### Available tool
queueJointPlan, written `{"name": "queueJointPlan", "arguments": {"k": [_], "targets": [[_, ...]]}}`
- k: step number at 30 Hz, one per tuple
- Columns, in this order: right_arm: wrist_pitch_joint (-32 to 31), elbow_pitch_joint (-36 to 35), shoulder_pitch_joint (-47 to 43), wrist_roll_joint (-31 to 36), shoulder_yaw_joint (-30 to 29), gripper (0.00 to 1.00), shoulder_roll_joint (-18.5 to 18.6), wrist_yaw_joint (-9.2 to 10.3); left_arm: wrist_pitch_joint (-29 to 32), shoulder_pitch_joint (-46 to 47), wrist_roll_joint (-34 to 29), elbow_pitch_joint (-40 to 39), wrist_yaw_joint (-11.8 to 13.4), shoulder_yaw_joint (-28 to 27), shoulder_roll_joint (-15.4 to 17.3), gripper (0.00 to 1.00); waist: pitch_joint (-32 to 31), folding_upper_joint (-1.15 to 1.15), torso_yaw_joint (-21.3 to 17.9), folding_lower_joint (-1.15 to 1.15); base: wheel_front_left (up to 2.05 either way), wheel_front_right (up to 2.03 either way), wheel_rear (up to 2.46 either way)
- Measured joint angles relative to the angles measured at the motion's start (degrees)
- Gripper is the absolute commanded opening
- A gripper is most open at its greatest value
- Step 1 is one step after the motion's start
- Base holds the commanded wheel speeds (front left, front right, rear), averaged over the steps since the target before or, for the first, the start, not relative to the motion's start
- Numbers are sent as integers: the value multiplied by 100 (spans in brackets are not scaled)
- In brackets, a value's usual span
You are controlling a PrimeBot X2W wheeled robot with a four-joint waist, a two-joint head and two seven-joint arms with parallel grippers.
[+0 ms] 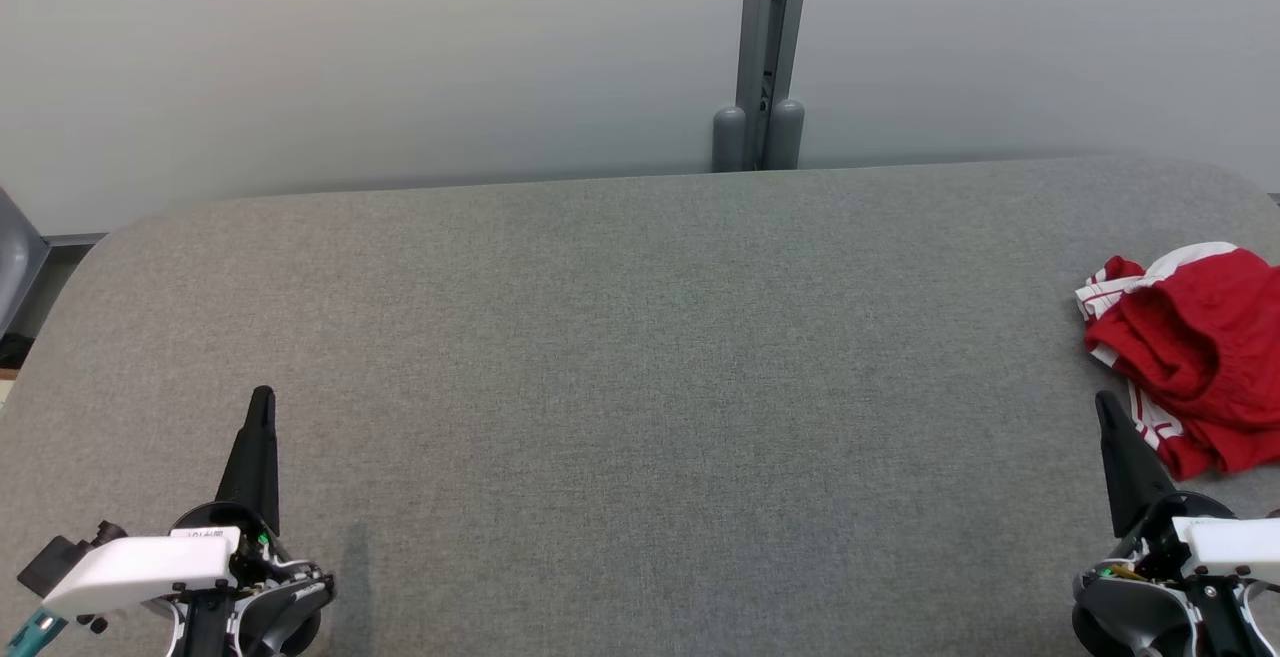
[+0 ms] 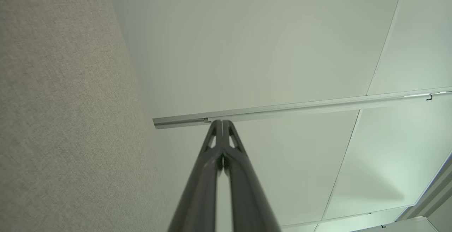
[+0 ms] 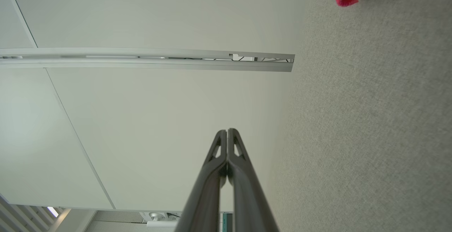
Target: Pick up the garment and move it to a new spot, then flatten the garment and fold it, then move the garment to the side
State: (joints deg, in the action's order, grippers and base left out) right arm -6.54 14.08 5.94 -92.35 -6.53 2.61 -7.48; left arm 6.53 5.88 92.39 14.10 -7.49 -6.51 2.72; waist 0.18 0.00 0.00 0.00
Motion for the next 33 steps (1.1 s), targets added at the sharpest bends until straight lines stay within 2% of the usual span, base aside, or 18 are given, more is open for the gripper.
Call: {"name": "queueJointPlan", "arguments": {"k": [33], "targets": [[0,0,0,0,0,0,0,0,0,0,0,0,0,0,0,0,0,0,0,0,0,0,0]]}}
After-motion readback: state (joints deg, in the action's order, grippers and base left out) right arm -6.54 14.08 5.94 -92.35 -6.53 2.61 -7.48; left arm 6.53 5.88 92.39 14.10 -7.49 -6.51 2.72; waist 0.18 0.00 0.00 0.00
